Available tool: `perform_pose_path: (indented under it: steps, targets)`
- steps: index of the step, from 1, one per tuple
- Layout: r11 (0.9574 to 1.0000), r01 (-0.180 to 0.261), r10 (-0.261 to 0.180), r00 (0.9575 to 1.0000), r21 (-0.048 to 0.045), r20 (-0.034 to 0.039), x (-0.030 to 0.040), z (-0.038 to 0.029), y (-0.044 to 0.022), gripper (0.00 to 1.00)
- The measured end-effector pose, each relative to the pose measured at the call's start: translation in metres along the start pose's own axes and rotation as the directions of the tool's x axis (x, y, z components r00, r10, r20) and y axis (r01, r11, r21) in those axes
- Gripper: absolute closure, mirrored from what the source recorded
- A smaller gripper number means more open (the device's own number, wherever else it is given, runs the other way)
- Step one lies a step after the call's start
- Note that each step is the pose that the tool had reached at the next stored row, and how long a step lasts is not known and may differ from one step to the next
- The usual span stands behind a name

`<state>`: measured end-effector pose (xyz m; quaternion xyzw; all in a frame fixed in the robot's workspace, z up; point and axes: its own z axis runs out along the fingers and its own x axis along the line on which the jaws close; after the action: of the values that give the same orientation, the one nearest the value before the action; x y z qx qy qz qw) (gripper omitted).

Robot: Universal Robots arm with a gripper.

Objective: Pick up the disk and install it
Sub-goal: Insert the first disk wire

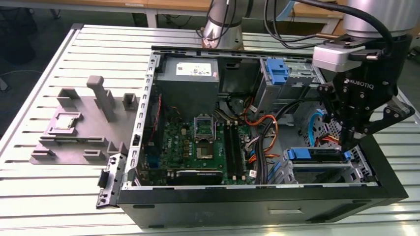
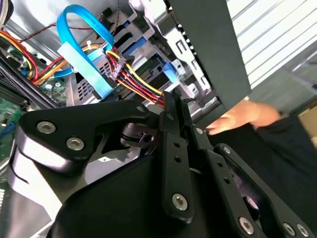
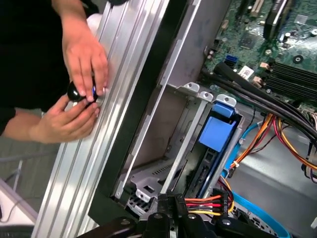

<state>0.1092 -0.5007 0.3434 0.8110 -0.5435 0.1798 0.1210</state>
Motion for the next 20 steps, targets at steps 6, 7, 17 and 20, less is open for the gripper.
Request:
perform_pose_path:
  steps: [6,7,17,20]
  targets:
    - [0.9988,-0.046,0.047,0.9988,-0.0181,0.0155,-0.0003,0.0007,0.0000,0.84]
    - [0.9985,-0.052,0.052,0.9984,-0.0178,0.0235,-0.0004,0.0008,0.0000,0.84]
    - [0.9887,-0.142,0.144,0.9882,-0.0483,0.0523,-0.0004,0.0008,0.0000,0.84]
    - [0.9856,-0.159,0.162,0.9853,-0.0561,0.0526,-0.0005,0.0011,-0.0001,0.84]
